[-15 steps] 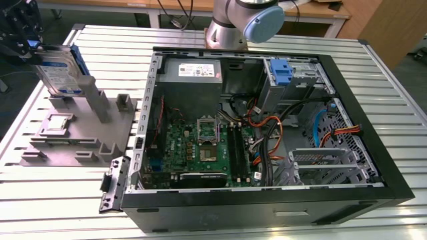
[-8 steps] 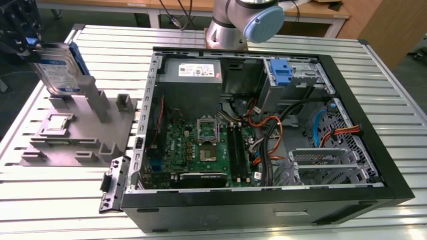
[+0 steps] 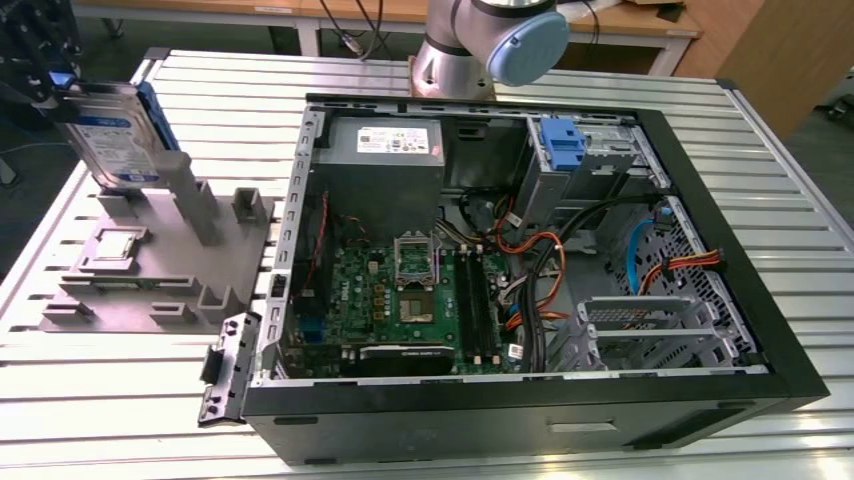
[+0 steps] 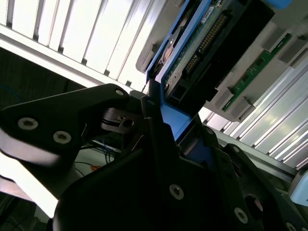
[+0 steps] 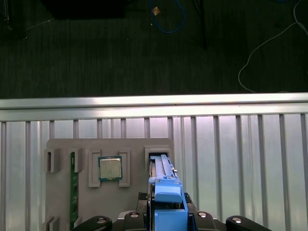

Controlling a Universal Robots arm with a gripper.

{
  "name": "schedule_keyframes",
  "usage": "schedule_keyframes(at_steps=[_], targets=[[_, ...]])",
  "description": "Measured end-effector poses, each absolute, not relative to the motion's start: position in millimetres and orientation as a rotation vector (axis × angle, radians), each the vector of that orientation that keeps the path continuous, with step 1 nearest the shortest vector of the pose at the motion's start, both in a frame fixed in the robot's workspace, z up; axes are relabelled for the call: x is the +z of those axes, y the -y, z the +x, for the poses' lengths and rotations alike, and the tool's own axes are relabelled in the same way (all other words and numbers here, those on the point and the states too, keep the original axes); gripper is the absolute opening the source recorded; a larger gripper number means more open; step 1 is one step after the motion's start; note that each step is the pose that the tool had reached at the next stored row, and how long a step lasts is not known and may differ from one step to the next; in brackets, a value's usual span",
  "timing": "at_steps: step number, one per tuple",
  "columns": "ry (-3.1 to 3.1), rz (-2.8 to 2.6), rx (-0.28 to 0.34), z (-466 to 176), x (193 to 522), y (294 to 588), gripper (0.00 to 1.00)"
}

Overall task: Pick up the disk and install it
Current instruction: 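Pick up the disk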

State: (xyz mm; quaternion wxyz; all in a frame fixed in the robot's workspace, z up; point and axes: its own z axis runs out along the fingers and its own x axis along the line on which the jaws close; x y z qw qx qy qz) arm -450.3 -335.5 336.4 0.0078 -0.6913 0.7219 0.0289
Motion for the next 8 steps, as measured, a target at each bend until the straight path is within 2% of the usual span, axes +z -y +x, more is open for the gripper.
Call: schedule_keyframes(at_steps=[8], targets=[[-2.257,-2.161,0.09,-450.3,338.2,335.5,0.37]])
